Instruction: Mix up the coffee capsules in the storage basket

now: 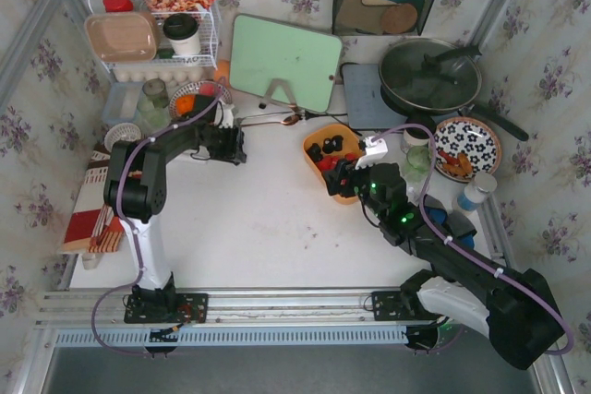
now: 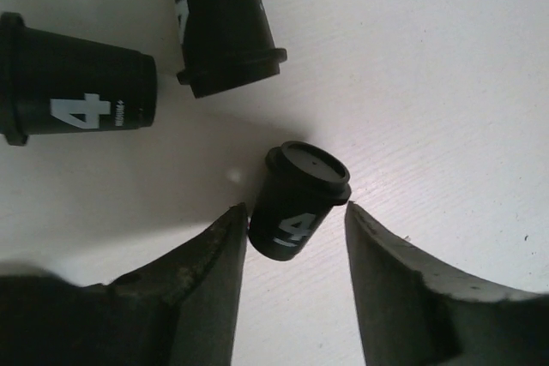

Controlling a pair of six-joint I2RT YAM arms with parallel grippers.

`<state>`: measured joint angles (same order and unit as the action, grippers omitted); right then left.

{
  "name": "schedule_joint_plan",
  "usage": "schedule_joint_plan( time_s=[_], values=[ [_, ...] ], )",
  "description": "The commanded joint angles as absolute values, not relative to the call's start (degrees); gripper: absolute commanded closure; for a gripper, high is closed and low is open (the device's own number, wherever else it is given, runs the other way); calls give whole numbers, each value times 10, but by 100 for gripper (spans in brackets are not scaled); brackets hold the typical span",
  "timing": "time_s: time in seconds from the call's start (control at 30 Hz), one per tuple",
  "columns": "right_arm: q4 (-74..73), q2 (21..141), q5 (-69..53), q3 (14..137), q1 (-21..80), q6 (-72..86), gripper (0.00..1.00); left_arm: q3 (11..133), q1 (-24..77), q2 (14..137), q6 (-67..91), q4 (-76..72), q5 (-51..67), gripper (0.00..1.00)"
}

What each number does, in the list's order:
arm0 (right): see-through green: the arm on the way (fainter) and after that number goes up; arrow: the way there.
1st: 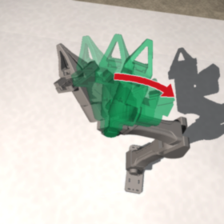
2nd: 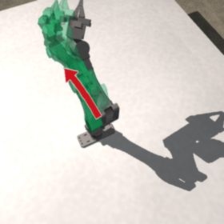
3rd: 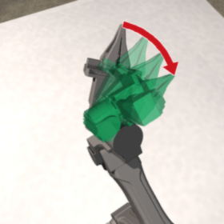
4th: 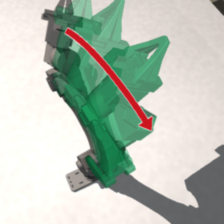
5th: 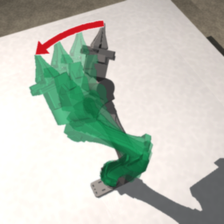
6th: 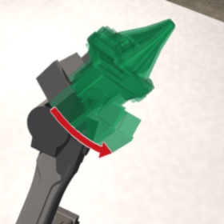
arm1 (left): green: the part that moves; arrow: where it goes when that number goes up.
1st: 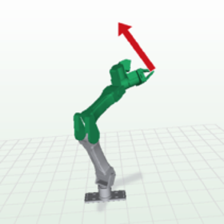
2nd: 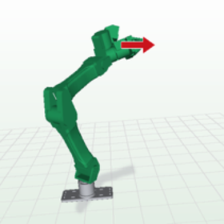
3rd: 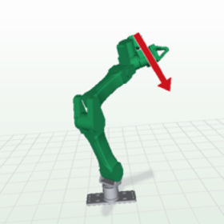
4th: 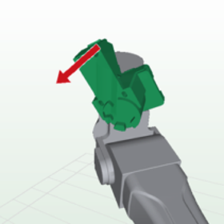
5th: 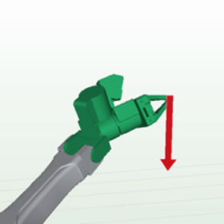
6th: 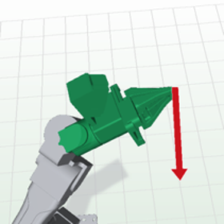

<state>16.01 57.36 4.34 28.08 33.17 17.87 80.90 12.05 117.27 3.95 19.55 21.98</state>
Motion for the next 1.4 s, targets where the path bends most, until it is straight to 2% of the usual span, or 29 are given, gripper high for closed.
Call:
schedule_joint_plan(
  time_s=[0.0, 0.33, 0.6, 0.8, 1.1, 1.37],
  values=[
    [167, 574, 42, 279, 332, 181, 32, 803, 128, 1171, 26, 203, 229, 53],
    [217, 580, 12, 259, 337, 149, 30, 780, 142, 1138, 46, 181, 247, 77],
    [362, 607, -76, 211, 395, -69, 24, 687, 173, 1029, 120, 138, 355, 77],
    [536, 693, -134, 188, 430, -218, 23, 627, 234, 939, 130, 134, 376, 77],
    [700, 808, -141, 190, 456, -261, 17, 597, 290, 861, 150, 142, 360, 76],
    [733, 851, -136, 213, 471, -271, 18, 596, 304, 858, 158, 131, 378, 76]
  ],
)
